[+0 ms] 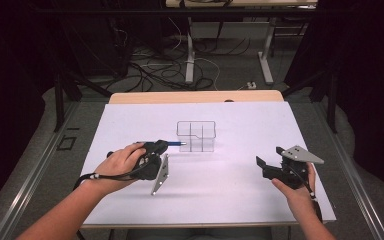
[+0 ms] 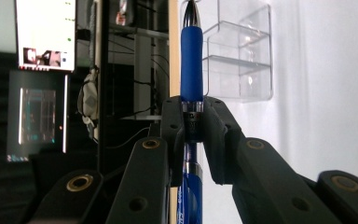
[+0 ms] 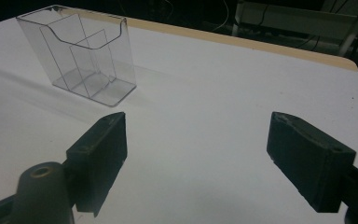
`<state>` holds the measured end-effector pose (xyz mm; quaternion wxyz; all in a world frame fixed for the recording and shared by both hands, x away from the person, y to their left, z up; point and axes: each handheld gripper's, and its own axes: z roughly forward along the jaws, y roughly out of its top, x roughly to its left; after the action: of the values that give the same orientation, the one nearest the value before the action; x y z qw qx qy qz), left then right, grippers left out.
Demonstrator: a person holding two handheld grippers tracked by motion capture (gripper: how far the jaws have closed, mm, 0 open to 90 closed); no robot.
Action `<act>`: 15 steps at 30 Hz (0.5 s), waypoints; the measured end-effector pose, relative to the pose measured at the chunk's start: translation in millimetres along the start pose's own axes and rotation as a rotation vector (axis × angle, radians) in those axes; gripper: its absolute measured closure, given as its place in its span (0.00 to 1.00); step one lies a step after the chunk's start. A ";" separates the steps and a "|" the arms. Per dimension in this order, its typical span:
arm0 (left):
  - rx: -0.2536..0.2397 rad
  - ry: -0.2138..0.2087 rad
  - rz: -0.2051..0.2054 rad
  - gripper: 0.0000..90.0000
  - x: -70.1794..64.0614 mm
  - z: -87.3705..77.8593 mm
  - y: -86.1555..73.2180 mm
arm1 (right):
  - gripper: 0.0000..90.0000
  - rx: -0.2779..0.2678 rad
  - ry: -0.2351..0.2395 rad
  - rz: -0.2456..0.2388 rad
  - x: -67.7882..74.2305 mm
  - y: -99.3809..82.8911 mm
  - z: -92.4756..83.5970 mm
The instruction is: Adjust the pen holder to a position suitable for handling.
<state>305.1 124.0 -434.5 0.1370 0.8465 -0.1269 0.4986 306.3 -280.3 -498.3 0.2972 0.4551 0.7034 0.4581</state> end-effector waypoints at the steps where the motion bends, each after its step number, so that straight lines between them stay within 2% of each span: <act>1: 0.001 0.002 0.016 0.89 0.7 0.3 0.4 | 0.23 0.000 0.002 0.001 0.1 0.0 0.0; 3: 0.010 -0.007 0.070 0.89 4.0 0.8 2.2 | 0.24 0.002 0.007 0.007 0.5 0.1 -0.1; 5: 0.009 -0.001 0.111 0.89 6.3 1.3 4.2 | 0.26 0.005 0.009 0.006 1.2 0.2 0.3; 6: 0.005 0.014 0.122 0.89 6.4 1.9 4.8 | 0.27 0.012 0.024 0.011 1.7 0.3 0.6; 7: 0.003 0.022 0.149 0.89 7.9 2.4 6.1 | 0.27 0.016 0.035 0.011 2.3 -0.1 1.3; 9: 0.016 0.024 0.188 0.89 8.8 3.9 7.9 | 0.27 0.023 0.040 0.007 4.0 -1.1 3.5; 12: 0.025 0.048 0.289 0.89 9.7 6.9 11.7 | 0.27 0.035 0.063 0.011 6.9 -1.5 5.4; 14: 0.024 0.050 0.332 0.89 9.6 9.2 13.5 | 0.28 0.042 0.074 0.009 8.8 -1.2 7.1; 15: 0.022 0.065 0.361 0.89 9.0 10.9 14.4 | 0.28 0.046 0.080 0.005 9.2 -1.0 7.8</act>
<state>313.0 105.9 -430.2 0.0403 0.7948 -0.2667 0.5437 308.7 -269.1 -502.4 0.2569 0.4448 0.7240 0.4604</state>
